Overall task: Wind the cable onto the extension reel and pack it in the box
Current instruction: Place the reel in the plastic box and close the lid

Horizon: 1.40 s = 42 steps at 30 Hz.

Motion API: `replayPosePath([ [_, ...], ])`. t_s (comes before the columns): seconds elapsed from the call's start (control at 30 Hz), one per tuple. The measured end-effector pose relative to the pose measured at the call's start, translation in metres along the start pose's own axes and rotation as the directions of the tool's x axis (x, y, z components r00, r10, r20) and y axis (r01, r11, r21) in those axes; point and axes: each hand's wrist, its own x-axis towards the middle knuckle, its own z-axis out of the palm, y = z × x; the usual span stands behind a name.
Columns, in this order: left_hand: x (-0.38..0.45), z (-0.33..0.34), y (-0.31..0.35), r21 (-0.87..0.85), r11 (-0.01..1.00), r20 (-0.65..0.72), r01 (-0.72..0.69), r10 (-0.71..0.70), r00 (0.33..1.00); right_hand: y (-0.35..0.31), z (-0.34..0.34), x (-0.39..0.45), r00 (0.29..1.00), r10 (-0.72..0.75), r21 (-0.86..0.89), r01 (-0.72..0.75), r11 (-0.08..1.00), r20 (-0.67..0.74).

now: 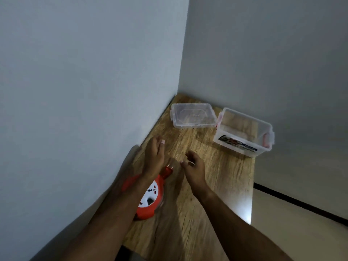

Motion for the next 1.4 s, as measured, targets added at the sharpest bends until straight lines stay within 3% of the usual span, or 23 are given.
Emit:
replayPosePath([
  [0.23, 0.019, 0.049, 0.036, -0.018, 0.99, 0.142, -0.138, 0.139, 0.98, -0.018, -0.047, 0.021, 0.987, -0.116, -0.08, 0.108, 0.991, -0.111],
  [0.37, 0.035, 0.074, 0.05, 0.05, 0.954, 0.199, -0.297, 0.282, 0.939, -0.026, -0.092, 0.035, 0.956, -0.245, -0.28, 0.195, 0.94, -0.159],
  [0.5, 0.057, 0.106, 0.064, 0.132, 0.874, 0.234, -0.468, 0.431, 0.871, -0.031, -0.152, 0.052, 0.917, -0.352, -0.476, 0.229, 0.849, -0.187],
  [0.6, 0.07, 0.131, 0.076, 0.237, 0.787, 0.255, -0.57, 0.516, 0.818, -0.031, -0.198, 0.064, 0.89, -0.423, -0.658, 0.218, 0.721, -0.169],
  [0.73, 0.088, 0.162, 0.092, 0.333, 0.663, 0.337, -0.67, 0.58, 0.741, -0.026, -0.252, 0.09, 0.877, -0.443, -0.753, 0.164, 0.638, -0.184],
  [0.93, 0.119, 0.203, 0.099, 0.364, 0.647, 0.362, -0.67, 0.564, 0.742, -0.007, -0.299, 0.129, 0.881, -0.389, -0.757, 0.058, 0.651, -0.267],
  [1.23, 0.149, 0.248, 0.067, 0.357, 0.82, 0.385, -0.447, 0.307, 0.87, 0.03, -0.301, 0.177, 0.918, -0.265, -0.598, 0.039, 0.801, -0.294],
  [1.3, 0.154, 0.256, 0.06, 0.324, 0.872, 0.385, -0.367, 0.233, 0.893, 0.037, -0.299, 0.186, 0.928, -0.237, -0.52, 0.057, 0.852, -0.286],
  [1.4, 0.154, 0.264, 0.06, 0.216, 0.949, 0.368, -0.229, 0.138, 0.919, 0.043, -0.293, 0.191, 0.938, -0.131, -0.268, 0.042, 0.962, -0.322],
])
